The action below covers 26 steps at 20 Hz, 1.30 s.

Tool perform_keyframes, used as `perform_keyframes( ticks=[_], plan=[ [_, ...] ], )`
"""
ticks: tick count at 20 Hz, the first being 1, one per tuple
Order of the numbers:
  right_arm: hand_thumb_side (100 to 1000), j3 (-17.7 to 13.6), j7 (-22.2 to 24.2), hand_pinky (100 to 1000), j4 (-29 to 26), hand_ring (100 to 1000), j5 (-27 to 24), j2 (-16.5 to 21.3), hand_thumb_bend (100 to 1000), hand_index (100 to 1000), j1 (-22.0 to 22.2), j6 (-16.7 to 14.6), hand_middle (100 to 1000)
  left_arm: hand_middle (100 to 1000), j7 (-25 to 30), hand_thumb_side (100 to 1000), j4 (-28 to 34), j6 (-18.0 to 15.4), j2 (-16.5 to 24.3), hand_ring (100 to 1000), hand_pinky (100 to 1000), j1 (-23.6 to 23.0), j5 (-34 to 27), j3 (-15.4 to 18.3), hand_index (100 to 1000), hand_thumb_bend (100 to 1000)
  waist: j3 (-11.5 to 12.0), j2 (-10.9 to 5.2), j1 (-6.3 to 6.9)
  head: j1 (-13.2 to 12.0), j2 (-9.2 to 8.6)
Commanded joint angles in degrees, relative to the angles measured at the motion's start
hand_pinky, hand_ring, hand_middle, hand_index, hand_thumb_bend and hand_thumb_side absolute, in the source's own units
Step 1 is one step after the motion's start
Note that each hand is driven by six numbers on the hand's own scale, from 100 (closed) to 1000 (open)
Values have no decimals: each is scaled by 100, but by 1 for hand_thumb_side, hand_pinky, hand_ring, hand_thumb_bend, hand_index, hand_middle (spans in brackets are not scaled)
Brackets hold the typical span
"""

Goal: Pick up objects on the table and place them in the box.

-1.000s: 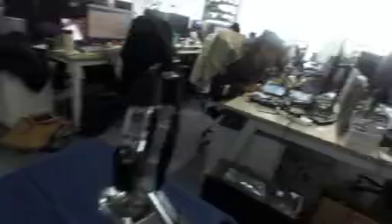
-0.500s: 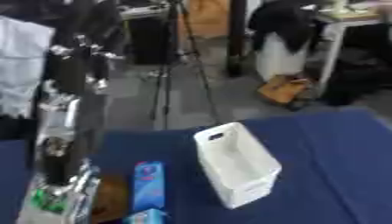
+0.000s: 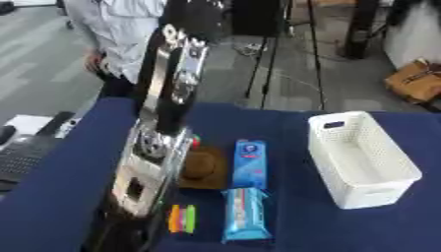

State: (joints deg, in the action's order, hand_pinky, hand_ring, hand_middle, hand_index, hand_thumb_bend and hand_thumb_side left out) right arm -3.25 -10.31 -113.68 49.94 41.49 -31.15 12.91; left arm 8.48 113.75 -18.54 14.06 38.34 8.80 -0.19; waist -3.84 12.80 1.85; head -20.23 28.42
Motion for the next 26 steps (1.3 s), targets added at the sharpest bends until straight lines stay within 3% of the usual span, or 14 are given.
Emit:
perform_keyframes(
  ticks=[1, 3, 8, 10, 11, 14, 15, 19, 23, 26],
  plan=[
    [1000, 90, 433, 900, -92, 897, 130, 510, 100, 916, 41, 215, 884, 1000, 200, 729, 11, 176, 474, 1000, 1000, 75, 463, -26, 1000, 100, 51, -155, -73, 104, 131],
    [1000, 155, 604, 900, -92, 893, 133, 667, 100, 913, 119, 367, 875, 1000, 203, 683, -116, 233, 655, 1000, 1000, 109, 847, -44, 1000, 100, 103, -183, -96, 183, 203],
    [1000, 220, 902, 900, -92, 892, 115, 922, 100, 918, 243, 519, 874, 1000, 8, 690, -516, 227, 941, 1000, 1000, 210, 1565, -150, 1000, 100, 171, -225, -121, 320, 353],
    [1000, 228, 990, 903, -92, 906, 180, 1060, 100, 935, 318, 530, 893, 1000, 42, 669, -728, 238, 1234, 1000, 1000, 251, 1915, -171, 1000, 100, 196, -237, -116, 348, 413],
    [1000, 219, 1014, 905, -92, 915, 227, 1107, 100, 942, 346, 533, 898, 1000, 117, 588, -833, 213, 1376, 1000, 1000, 268, 2154, -190, 1000, 100, 202, -237, -108, 363, 416],
    [1000, 199, 1021, 905, -92, 917, 325, 1160, 100, 942, 399, 544, 899, 1000, 359, 560, -1029, 83, 1560, 1000, 1000, 306, 2726, -205, 1000, 100, 207, -236, -97, 378, 409],
    [1000, 185, 1009, 906, -92, 920, 337, 1171, 100, 941, 434, 557, 909, 1000, 497, 504, -1111, 26, 1680, 1000, 1000, 315, 2845, -254, 1000, 100, 206, -235, -78, 396, 386],
    [1000, 152, 916, 902, -92, 918, 312, 1182, 100, 936, 554, 603, 903, 1000, 1035, 519, -1440, -183, 1952, 1000, 1000, 418, 2877, -328, 1000, 100, 205, -227, -37, 432, 333],
    [1000, 147, 872, 902, -92, 917, 280, 1204, 100, 935, 617, 613, 904, 1000, 1385, 485, -1633, -229, 2062, 1000, 1000, 515, 2686, -328, 1000, 100, 195, -213, -18, 449, 263],
    [1000, 129, 831, 903, -92, 918, 260, 1214, 100, 935, 677, 636, 904, 1000, 1658, 517, -1711, -256, 2146, 1000, 1000, 583, 2706, -350, 1000, 100, 190, -200, -5, 472, 214]
  ],
)
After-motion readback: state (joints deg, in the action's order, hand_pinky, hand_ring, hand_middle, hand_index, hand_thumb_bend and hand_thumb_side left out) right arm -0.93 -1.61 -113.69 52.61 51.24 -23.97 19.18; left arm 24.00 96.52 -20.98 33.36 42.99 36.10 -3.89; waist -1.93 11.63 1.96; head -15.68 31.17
